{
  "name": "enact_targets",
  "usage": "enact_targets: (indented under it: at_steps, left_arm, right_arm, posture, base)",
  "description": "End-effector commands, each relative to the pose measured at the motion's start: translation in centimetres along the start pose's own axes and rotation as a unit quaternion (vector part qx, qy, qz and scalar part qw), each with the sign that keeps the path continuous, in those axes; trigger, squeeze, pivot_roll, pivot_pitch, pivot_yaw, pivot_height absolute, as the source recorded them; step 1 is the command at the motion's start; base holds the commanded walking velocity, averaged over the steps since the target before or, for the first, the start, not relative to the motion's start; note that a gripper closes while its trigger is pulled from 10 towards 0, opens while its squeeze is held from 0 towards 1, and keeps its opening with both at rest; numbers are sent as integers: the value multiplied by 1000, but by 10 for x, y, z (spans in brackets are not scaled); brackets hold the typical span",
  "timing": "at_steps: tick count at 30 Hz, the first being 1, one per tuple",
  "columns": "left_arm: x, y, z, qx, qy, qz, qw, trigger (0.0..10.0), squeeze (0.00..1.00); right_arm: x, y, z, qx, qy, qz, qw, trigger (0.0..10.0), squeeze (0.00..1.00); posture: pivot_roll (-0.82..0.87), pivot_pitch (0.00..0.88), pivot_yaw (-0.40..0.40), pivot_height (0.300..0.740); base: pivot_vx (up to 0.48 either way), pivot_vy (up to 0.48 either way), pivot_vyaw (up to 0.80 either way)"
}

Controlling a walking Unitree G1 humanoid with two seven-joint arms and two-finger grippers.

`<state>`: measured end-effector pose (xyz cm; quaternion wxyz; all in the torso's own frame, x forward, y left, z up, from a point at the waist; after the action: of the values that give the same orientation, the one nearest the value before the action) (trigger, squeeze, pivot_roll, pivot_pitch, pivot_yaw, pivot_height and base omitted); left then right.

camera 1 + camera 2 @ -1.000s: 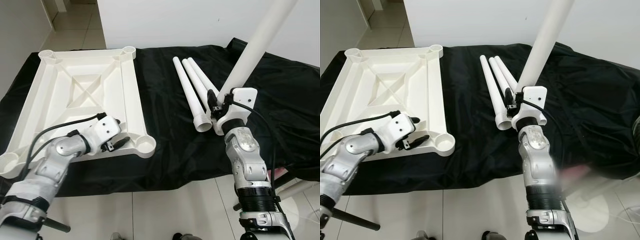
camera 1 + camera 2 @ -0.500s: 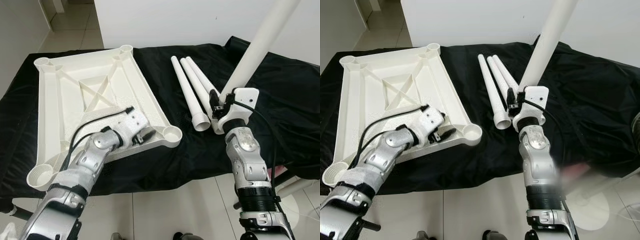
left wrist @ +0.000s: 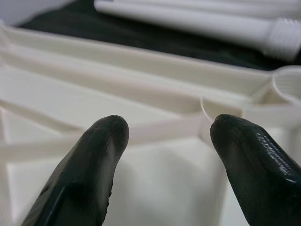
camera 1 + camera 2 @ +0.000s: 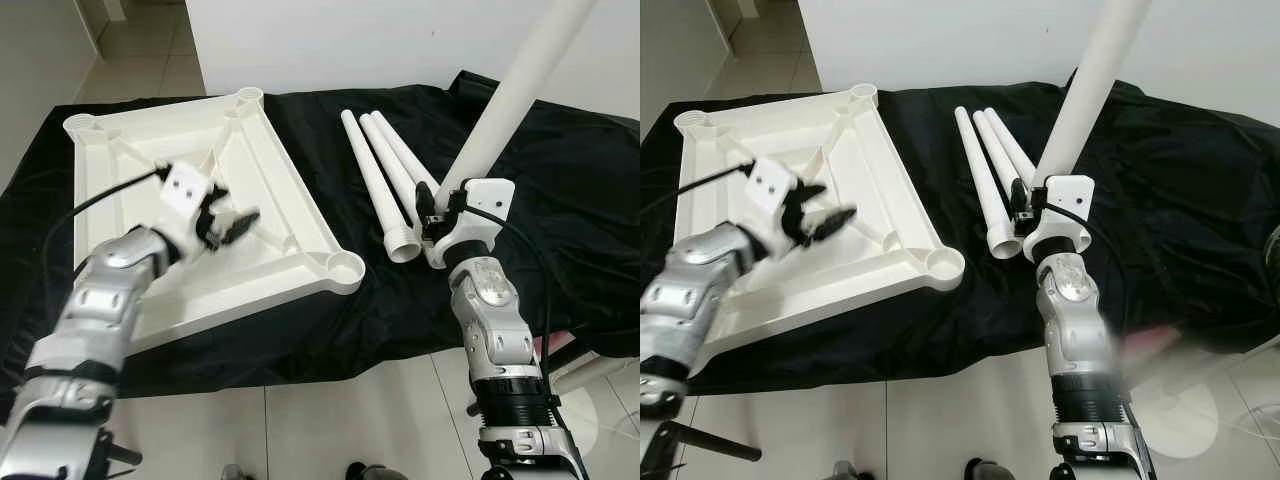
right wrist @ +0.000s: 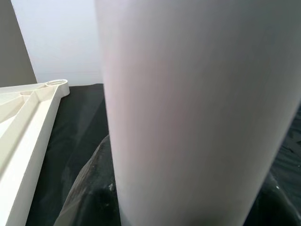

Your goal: Building children table

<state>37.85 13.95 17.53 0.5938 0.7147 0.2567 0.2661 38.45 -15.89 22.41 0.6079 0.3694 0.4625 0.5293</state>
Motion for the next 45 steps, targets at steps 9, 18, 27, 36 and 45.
enact_targets:
  at_steps: [9,18,27,36,45]
  left_arm:
    - [-30,-31,-16,80,-94,-21,992,10000,0]
    - [-35,-49,-15,122,-93,-18,988,10000,0]
    - [-10,-56,8,135,20,-46,990,10000,0]
    - [6,-43,24,111,87,-67,988,0,0]
    - [15,-34,37,91,144,-84,982,0,0]
  right_arm:
    - [2,0,0,2,10,-2,1000,10000,0]
    - [4,0,2,1,13,-3,1000,10000,0]
    - [5,2,4,-3,14,-4,1000,10000,0]
    - [3,3,5,-4,11,-3,1000,10000,0]
    - [4,2,5,-3,8,-1,1000,10000,0]
  posture:
    - [-84,105,11,740]
    - [-82,102,9,740]
    - [-86,92,11,740]
    - [-89,90,19,740]
    - [-88,90,24,740]
  base:
    - [0,0,0]
    - [0,0,0]
    - [0,0,0]
    - [0,0,0]
    - [0,0,0]
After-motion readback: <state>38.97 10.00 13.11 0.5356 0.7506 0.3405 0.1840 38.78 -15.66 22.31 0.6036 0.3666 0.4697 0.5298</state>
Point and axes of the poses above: a point about 5 cm out from each wrist's last joint towards the gripper, its own z axis pointing out of the wrist towards the gripper, its own y axis along the axis of the wrist's last joint, x = y × z, the point moved 6 cm from there along z, pointing out of the wrist towards the gripper, and after that the axes turned 10 degrees about -z, right-handed, at the moved point
